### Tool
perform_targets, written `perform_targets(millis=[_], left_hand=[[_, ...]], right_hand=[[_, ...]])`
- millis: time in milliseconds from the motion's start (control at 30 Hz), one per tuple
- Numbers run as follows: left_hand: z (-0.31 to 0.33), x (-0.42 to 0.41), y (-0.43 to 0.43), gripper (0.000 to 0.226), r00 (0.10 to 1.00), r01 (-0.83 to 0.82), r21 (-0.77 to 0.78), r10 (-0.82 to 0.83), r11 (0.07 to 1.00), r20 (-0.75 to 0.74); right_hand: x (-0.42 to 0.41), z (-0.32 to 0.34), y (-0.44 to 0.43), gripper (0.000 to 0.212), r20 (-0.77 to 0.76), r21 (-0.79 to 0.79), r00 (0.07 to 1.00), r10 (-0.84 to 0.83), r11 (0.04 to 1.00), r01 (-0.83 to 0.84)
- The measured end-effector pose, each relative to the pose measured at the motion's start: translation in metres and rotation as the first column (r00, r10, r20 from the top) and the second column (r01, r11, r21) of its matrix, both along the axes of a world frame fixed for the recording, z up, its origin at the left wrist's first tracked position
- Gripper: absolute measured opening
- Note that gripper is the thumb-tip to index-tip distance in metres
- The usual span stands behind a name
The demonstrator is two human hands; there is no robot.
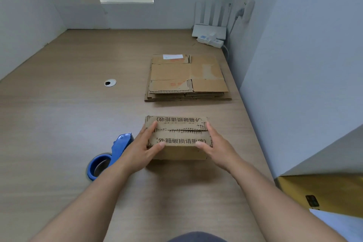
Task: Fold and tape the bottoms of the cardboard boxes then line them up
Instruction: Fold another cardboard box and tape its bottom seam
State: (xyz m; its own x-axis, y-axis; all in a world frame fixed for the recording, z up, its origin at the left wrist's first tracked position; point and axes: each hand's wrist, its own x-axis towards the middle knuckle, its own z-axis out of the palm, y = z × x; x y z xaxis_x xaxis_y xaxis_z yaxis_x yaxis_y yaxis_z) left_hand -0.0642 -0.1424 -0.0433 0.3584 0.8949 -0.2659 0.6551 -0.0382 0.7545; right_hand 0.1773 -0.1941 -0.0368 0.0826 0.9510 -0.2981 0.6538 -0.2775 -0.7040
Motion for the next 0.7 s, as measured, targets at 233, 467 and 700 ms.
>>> perform_targets(millis=[233,467,700], left_hand=[[-0.027,0.01,-0.021,0.073,0.998,0.065,-0.071,-0.065,0.995,-0.001],[-0.031,0.013,-0.02,0.072,0.974,0.065,0.003,-0.063,0.998,-0.217],[-0.022,0.026,-0.022,0.07,0.944,0.114,0.142,-0.063,0.983,-0.324]], right_hand=[[0.013,-0.004,-0.004,0.084,0.169,-0.028,0.984,0.06,0.998,-0.056],[0.006,-0.021,-0.01,0.076,0.228,-0.007,0.969,0.09,0.996,-0.091],[-0.003,-0.036,-0.005,0.072,0.192,0.003,0.98,0.053,0.999,-0.054]])
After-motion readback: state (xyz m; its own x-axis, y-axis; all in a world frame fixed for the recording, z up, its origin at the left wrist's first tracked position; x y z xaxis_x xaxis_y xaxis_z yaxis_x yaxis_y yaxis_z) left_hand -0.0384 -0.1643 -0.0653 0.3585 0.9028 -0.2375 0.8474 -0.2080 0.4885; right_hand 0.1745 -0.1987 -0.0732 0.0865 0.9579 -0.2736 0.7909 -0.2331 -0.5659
